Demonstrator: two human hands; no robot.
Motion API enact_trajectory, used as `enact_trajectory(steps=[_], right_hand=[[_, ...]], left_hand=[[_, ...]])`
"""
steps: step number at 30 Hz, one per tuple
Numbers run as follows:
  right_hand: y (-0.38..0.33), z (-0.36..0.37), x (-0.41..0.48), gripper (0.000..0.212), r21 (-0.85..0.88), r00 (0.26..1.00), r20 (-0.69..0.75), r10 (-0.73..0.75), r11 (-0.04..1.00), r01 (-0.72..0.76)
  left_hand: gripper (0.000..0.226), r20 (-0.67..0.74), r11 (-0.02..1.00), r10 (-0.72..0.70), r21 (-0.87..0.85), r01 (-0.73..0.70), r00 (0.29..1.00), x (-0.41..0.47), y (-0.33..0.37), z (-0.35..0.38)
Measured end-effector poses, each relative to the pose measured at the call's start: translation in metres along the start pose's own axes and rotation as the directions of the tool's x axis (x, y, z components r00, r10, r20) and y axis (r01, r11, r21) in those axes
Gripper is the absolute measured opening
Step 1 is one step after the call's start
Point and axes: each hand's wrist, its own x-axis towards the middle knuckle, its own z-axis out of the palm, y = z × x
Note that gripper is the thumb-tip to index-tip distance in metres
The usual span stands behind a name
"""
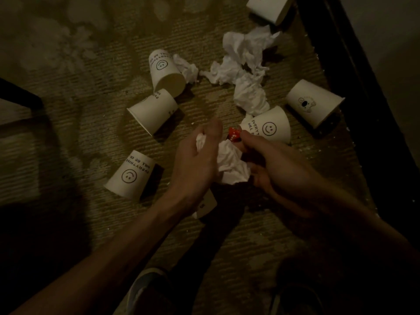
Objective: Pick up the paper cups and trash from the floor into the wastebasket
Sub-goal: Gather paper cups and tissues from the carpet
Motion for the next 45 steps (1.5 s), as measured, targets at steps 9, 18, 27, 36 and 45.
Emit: enact_trajectory(steps=[9, 18, 27, 36, 45], right_hand=[[-0.004, 0.001, 0.006, 0.02, -0.259, 0.997, -0.001, -0.08, 0.963, 0.077], [0.005, -0.049, 0.015, 0.035, -0.58, 0.71, -0.471, -0.524, 0.79, 0.198], [0.019, -0.053, 0.035, 0.068, 0.032, 0.869, -0.486, 0.089, 0.996, -0.084], [0.02, -0.05, 0.035, 0.073, 0.057, 0.902, -0.433, -0.015, 0.997, 0.044], [-0.01, -0.028, 0.013, 0.05, 0.174, 0.952, -0.297, -0.073, 0.976, 0.129]], left_hand=[[0.037, -0.113, 0.968, 0.12, 0.234, -0.091, 0.986, 0.019, -0.012, -0.009], [0.031, -0.07, 0.944, 0.065, 0.326, -0.039, 0.995, 0.046, -0.018, 0.004], [0.026, 0.352, 0.853, 0.005, 0.487, -0.188, 0.936, 0.08, -0.017, 0.027], [0.04, 0.213, 0.889, 0.0, 0.448, -0.098, 0.977, 0.07, -0.026, 0.024], [0.051, 0.259, 0.914, -0.342, -0.131, 0.384, 0.903, 0.042, 0.023, 0.036]])
